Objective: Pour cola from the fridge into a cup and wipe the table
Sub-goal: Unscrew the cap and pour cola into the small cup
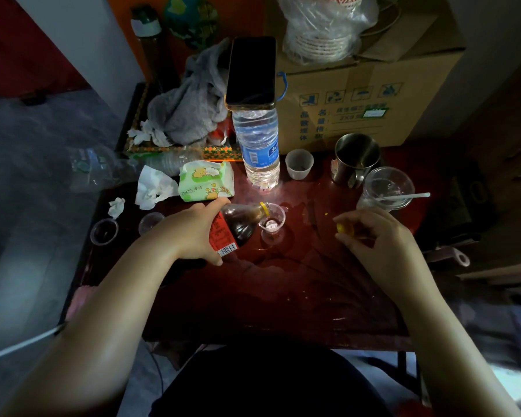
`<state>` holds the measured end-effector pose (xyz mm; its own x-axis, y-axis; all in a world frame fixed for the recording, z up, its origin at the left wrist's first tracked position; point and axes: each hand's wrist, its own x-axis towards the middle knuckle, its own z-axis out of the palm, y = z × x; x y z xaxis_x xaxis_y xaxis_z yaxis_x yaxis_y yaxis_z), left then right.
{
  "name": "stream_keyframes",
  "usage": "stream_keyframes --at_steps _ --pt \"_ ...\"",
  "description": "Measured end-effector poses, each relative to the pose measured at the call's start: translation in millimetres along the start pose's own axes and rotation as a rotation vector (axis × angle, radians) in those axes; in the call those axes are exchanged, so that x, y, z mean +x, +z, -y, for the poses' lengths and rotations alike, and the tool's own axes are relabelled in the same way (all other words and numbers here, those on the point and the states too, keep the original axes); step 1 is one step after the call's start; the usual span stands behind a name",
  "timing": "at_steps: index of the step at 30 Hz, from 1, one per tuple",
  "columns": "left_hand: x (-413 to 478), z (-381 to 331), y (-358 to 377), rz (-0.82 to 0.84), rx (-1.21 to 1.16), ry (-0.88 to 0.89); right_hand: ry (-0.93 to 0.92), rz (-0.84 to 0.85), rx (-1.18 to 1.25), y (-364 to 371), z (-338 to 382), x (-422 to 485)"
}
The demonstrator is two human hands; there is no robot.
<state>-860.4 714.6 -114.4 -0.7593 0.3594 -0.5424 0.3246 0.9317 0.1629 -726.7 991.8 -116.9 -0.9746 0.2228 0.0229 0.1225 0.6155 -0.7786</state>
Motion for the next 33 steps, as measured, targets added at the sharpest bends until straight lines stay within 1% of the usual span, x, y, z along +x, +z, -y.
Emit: stream_keyframes --at_steps 4,16,33 --pt "1 0 0 0.001 0.022 -0.013 0.004 -0.008 0.001 1 -1 -1" --pt "1 5 0 0.003 -0.041 -0.007 0.036 0.004 0.013 2 -4 -3" --pt "0 12 2 0.008 -0.003 -0.013 0.044 0.008 0.015 7 -1 -4"
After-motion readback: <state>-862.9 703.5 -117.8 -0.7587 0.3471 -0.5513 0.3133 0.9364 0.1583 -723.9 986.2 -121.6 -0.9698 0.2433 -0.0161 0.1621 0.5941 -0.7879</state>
